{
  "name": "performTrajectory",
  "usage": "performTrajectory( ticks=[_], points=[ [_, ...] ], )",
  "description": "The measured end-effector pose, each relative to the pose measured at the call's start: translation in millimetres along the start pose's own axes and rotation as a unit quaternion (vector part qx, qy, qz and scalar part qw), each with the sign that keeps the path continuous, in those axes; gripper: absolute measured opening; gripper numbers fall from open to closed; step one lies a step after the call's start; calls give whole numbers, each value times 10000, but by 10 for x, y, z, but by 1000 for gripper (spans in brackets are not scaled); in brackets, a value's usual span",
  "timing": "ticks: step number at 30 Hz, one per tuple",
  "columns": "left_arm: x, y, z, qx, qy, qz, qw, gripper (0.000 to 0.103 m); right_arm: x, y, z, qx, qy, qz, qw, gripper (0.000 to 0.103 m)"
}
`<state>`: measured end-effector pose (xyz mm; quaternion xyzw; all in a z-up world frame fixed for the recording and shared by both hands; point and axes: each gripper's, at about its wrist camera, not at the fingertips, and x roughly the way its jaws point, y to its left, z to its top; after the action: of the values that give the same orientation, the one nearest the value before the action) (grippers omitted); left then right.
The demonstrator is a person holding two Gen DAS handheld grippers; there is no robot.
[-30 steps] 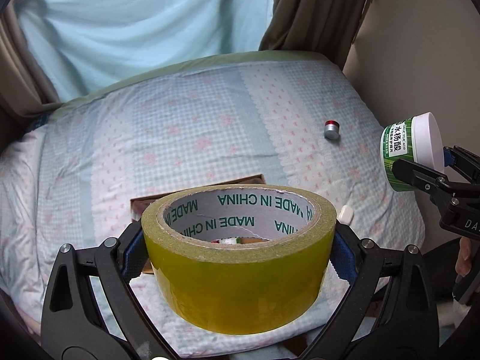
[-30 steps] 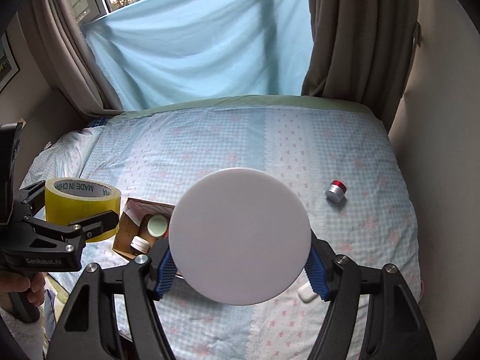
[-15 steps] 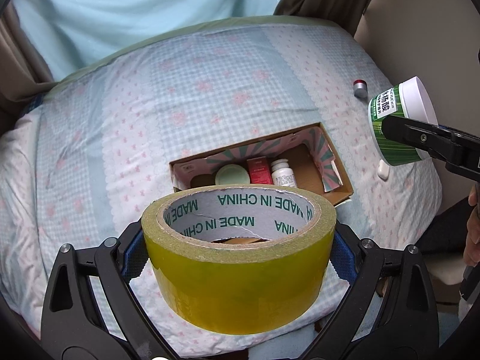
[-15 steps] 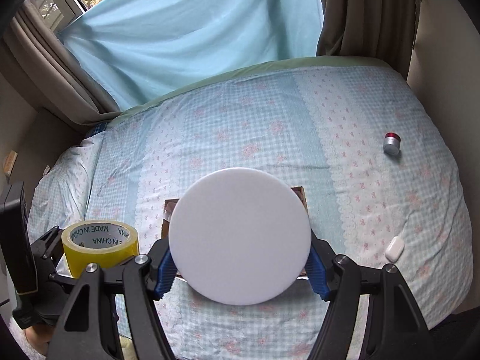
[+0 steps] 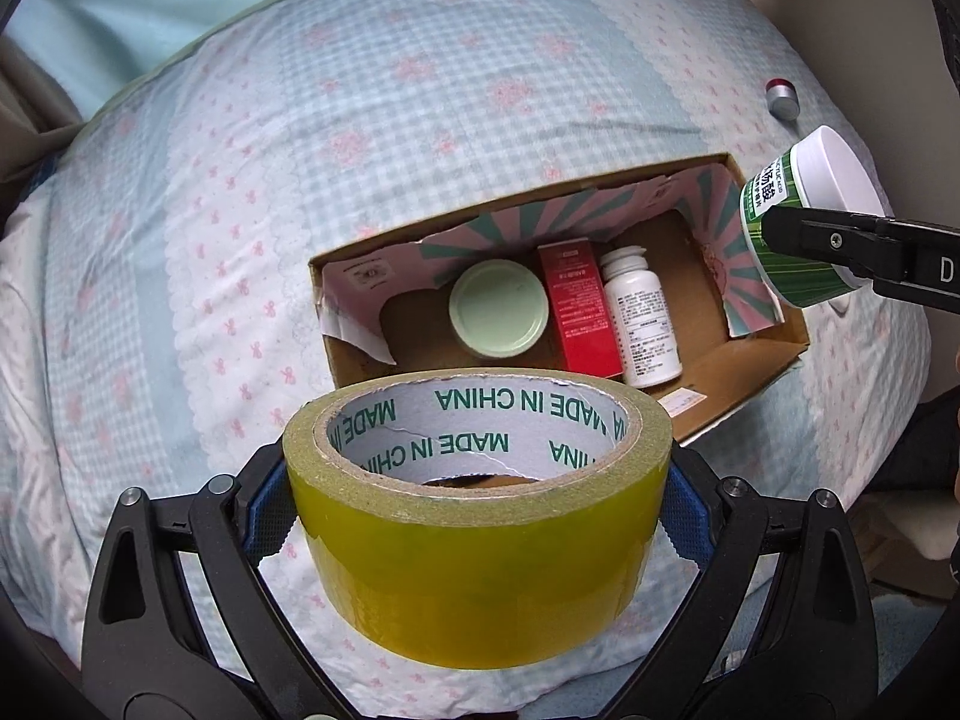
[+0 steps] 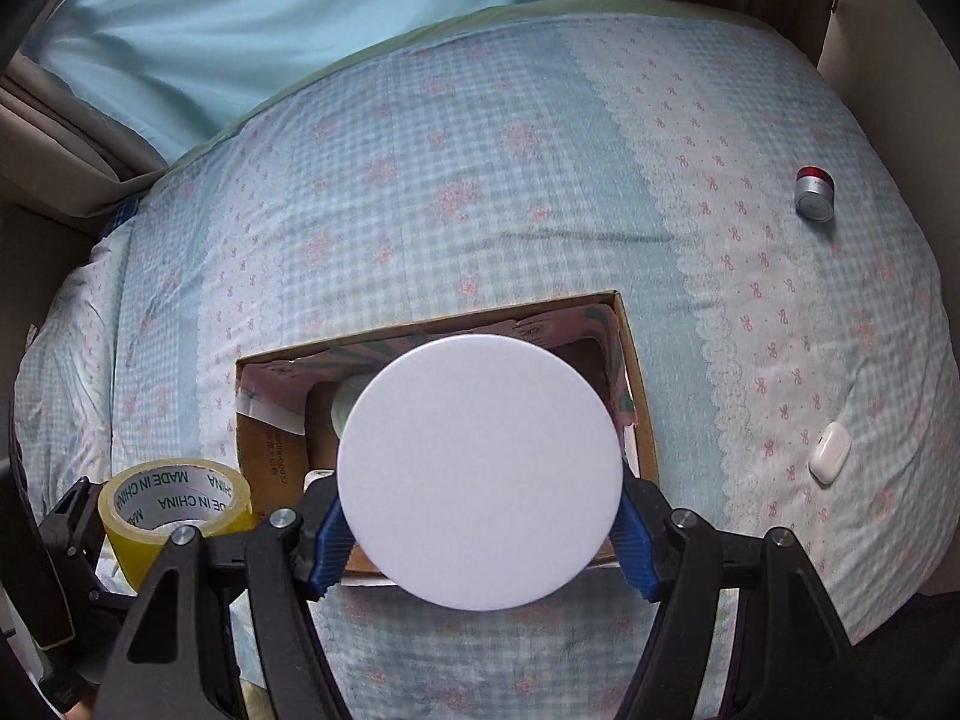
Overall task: Organize rigid objects
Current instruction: 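Carry the tape roll and green-white jar over the cardboard box, then lower both items into the box and open both tools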
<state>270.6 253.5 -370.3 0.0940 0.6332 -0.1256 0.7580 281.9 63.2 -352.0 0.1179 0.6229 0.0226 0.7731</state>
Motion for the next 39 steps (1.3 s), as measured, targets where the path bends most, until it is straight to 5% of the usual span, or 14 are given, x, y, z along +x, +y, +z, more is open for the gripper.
performTrajectory(
  ticks=[9, 20, 23, 24, 31, 39],
  points=[
    [699, -197, 63, 445, 551, 182, 9973, 96, 731, -138, 57, -181, 571, -252, 9979, 67],
    [896, -332, 153, 510, 892, 237, 9944, 96, 918, -202, 261, 26, 732, -116, 9972, 69],
    [935, -328, 133, 481, 1104, 354, 9921, 100, 790, -164, 316, -154, 288, -275, 9991, 103],
    [930, -325, 119, 448, 1126, 295, 9922, 101, 750, -161, 330, -196, 174, -272, 9993, 103],
    [710, -297, 94, 100, 795, -267, 9964, 103, 656, -180, 275, -204, 125, -133, 9996, 103],
    [592, -291, 34, 51, 789, -179, 9967, 103, 551, -185, 131, -199, 55, -162, 9997, 103]
  ],
)
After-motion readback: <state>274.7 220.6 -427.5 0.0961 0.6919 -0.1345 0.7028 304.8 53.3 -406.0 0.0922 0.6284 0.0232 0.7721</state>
